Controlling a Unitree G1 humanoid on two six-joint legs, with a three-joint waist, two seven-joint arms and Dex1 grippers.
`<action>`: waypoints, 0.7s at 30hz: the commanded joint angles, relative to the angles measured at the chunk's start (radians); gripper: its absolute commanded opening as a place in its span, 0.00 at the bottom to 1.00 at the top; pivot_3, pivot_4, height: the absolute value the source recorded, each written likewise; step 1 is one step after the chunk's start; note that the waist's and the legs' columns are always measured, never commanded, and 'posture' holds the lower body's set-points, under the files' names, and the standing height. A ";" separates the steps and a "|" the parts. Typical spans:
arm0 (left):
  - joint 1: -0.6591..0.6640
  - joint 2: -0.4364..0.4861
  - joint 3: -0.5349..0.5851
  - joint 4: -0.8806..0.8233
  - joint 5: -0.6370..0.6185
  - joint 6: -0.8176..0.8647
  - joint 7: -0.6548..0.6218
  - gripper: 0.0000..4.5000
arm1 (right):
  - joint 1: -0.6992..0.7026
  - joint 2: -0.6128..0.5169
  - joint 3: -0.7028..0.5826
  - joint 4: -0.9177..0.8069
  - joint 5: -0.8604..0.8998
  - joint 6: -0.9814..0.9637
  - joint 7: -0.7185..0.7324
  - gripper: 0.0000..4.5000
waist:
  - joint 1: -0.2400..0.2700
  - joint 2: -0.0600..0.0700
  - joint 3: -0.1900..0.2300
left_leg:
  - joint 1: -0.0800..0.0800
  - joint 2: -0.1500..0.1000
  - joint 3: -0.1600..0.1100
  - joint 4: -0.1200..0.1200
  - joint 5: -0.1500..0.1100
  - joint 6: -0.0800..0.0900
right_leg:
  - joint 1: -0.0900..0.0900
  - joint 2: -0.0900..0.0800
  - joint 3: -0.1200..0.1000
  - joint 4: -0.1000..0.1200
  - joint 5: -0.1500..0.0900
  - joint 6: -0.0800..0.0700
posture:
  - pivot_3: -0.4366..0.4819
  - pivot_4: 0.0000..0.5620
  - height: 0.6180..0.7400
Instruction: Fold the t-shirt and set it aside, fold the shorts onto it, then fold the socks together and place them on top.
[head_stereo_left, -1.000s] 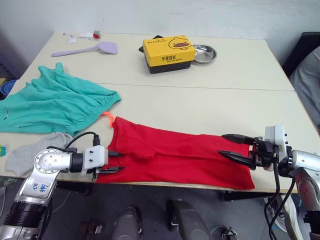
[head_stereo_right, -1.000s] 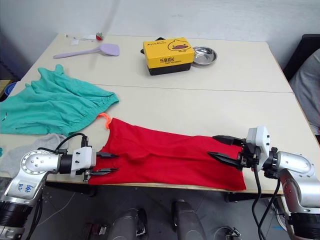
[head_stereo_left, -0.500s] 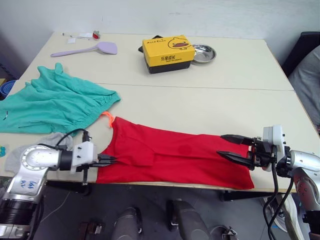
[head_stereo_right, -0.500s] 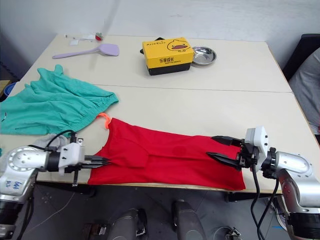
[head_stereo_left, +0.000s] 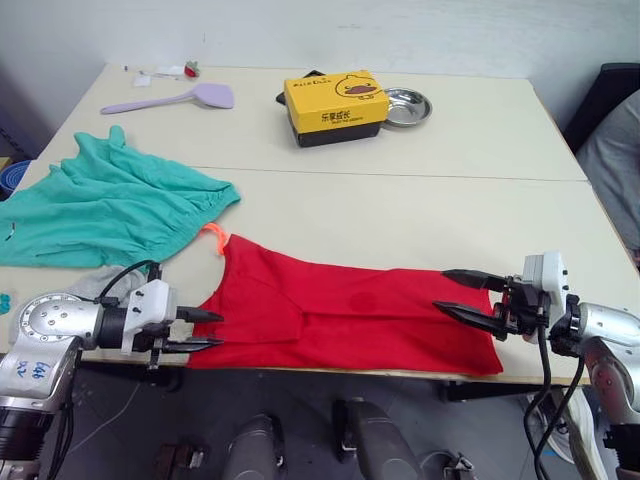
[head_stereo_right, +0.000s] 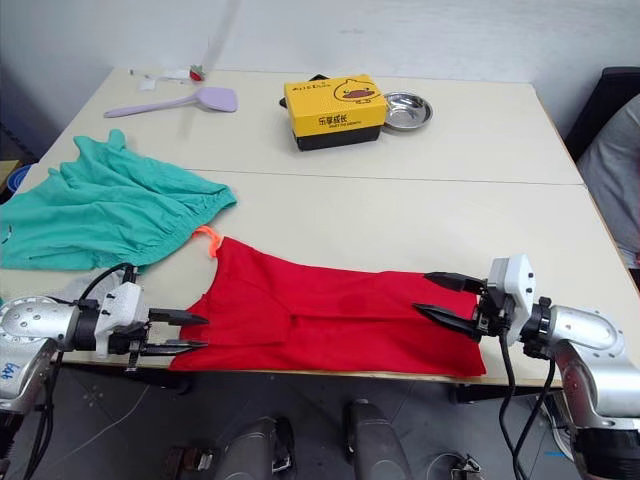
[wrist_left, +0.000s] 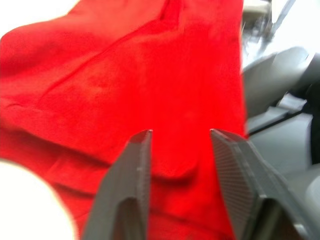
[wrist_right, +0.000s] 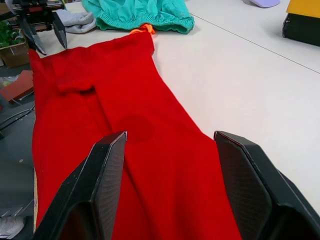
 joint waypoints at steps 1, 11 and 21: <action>-0.040 0.004 0.103 -0.061 -0.148 0.152 0.045 0.45 | 0.001 -0.014 -0.016 -0.040 0.050 0.023 0.031 0.54 | 0.001 0.000 0.000 | 0.000 0.000 0.000 0.000 0.000 0.000 | 0.000 0.000 0.000 0.000 0.000 0.000 | 0.48 0.27 1.00; -0.252 -0.237 -0.102 -0.010 0.066 0.118 0.316 0.01 | -0.085 0.161 0.270 -0.127 -0.272 0.019 -0.304 0.00 | 0.001 -0.001 0.000 | 0.000 -0.002 0.000 0.000 0.003 -0.006 | 0.001 0.000 0.001 0.000 0.000 0.001 | 0.48 0.27 1.00; -0.393 -0.470 -0.225 0.264 0.299 -0.011 0.551 0.01 | -0.141 0.262 0.316 -0.036 -0.478 0.042 -0.568 0.00 | 0.004 -0.002 -0.001 | -0.001 -0.003 0.000 0.001 0.006 -0.008 | -0.001 0.000 0.001 0.001 0.001 0.002 | 0.48 0.27 1.00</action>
